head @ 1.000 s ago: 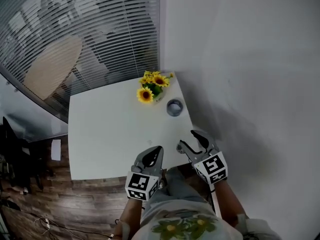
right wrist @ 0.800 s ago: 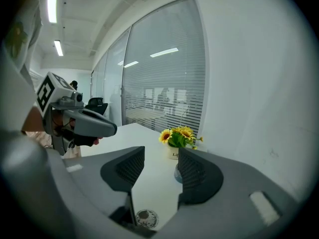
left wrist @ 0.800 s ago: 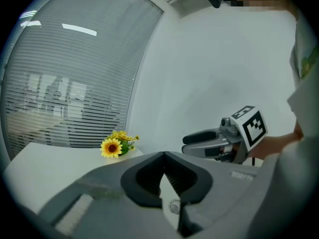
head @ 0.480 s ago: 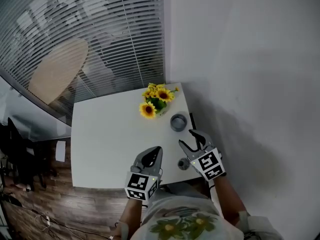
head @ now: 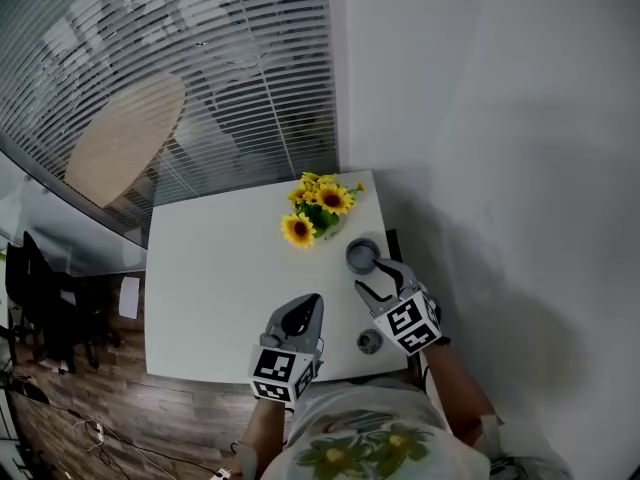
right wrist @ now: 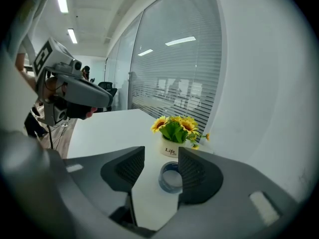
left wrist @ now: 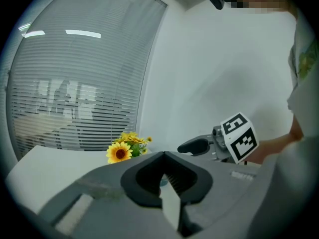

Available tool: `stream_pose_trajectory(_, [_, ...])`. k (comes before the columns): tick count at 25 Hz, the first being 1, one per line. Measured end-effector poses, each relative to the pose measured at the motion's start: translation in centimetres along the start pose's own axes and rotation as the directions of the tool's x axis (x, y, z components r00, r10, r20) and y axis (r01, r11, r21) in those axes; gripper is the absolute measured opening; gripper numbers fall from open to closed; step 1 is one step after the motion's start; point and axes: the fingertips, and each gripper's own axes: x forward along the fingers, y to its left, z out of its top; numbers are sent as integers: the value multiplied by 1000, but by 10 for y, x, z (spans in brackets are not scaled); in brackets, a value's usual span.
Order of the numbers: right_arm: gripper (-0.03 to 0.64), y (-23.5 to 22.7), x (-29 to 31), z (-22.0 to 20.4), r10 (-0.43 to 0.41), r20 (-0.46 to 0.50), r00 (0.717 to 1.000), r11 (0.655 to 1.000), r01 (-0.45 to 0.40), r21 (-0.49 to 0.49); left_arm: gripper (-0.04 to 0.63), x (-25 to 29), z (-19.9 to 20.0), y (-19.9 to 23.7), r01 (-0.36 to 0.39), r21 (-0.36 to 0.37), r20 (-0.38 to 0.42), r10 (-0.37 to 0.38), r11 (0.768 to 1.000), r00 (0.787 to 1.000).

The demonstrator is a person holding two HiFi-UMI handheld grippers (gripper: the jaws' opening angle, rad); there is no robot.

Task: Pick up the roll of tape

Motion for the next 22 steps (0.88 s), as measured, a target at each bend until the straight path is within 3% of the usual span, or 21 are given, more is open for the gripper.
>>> stream_pose_trajectory(22, [190, -6, 80, -75, 95, -183, 979, 994, -103, -36, 5, 37, -27, 24, -36, -40, -30, 35, 999, 999])
